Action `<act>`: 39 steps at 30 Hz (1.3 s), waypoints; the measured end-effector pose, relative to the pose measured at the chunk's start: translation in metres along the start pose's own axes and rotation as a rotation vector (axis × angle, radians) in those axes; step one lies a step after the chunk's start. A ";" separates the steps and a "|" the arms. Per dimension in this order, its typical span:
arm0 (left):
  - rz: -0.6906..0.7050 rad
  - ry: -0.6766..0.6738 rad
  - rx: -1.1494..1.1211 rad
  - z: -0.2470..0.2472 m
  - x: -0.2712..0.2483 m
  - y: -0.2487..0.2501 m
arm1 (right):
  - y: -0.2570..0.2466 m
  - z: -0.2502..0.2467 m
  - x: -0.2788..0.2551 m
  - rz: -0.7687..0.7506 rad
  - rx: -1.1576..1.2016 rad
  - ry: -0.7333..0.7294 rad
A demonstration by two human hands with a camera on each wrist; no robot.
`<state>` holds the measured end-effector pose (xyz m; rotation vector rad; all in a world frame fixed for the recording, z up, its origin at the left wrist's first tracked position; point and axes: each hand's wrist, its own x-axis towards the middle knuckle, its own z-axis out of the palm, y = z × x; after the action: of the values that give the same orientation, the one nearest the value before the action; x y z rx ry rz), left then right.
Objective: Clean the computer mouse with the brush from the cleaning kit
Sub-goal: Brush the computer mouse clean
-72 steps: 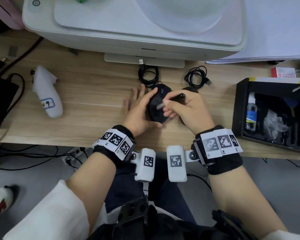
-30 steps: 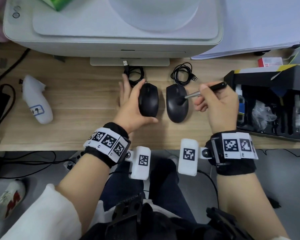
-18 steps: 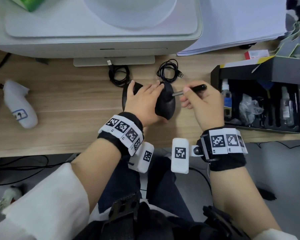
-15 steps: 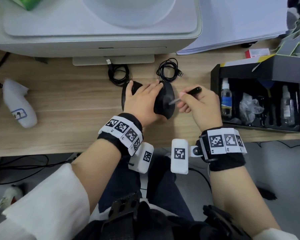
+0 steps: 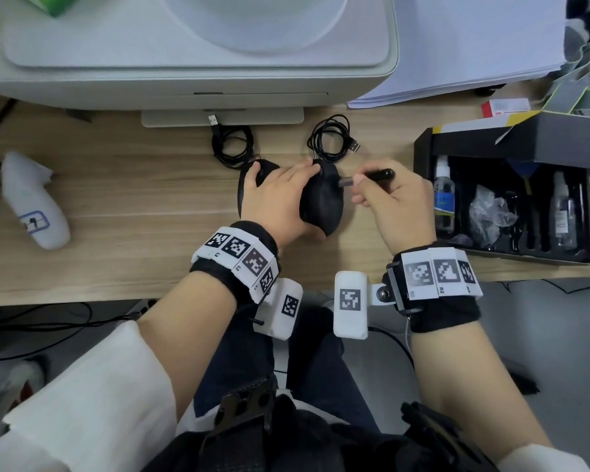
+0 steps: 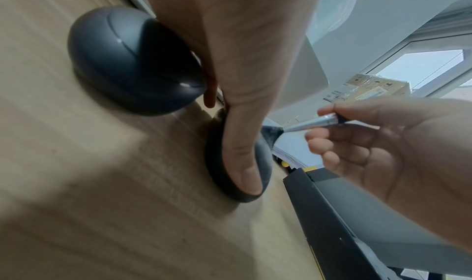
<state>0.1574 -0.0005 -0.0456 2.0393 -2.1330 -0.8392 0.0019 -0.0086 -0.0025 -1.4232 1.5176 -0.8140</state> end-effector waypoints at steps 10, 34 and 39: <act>-0.002 0.009 -0.002 0.001 0.000 0.000 | -0.001 0.004 0.000 0.030 -0.040 -0.037; -0.002 0.009 -0.009 0.002 -0.001 -0.001 | -0.003 -0.002 -0.001 0.067 -0.076 -0.028; -0.005 0.002 -0.003 0.001 0.000 -0.001 | 0.001 0.002 0.000 0.017 -0.142 -0.043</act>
<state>0.1575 0.0004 -0.0469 2.0439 -2.1254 -0.8397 0.0032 -0.0078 -0.0041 -1.5191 1.5789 -0.6716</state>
